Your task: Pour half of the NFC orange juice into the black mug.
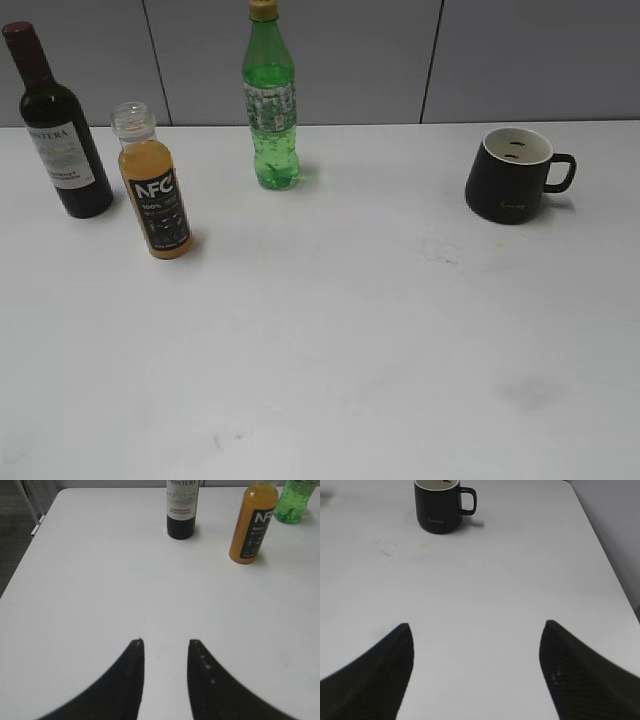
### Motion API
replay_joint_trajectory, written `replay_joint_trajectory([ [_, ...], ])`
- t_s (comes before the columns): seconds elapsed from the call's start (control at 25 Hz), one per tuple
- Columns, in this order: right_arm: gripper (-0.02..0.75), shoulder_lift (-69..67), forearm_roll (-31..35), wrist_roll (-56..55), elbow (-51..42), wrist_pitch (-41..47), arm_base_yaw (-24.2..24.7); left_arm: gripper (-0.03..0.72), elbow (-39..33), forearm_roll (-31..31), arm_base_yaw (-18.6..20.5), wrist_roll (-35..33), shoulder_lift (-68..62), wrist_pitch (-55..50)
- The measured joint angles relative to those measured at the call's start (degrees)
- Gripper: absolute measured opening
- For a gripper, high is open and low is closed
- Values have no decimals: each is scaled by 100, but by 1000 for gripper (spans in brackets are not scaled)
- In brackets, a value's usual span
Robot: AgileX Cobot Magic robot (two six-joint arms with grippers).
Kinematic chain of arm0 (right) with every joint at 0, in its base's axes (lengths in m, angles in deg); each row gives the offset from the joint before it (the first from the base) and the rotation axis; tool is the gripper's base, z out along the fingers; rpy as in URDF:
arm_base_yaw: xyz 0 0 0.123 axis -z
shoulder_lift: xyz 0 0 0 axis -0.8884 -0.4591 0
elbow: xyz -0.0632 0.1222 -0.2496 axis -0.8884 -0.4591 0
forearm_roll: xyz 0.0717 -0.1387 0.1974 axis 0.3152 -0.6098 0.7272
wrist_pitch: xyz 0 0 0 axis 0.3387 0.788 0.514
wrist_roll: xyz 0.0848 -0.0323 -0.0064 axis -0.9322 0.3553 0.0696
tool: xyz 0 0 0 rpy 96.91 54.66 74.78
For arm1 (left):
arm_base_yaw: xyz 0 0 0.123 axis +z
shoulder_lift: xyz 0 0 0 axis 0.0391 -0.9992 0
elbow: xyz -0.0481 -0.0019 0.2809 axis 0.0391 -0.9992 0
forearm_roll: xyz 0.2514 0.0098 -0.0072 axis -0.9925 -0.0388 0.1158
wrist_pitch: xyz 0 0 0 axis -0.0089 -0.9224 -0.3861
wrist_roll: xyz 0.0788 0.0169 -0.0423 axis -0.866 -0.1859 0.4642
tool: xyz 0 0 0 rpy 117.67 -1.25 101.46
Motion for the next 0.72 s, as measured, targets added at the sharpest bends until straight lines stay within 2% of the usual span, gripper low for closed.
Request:
replay_joint_trajectory([
  [0.72,594,0,0,0,0,0,0,238,0,0,0,0,0,0],
])
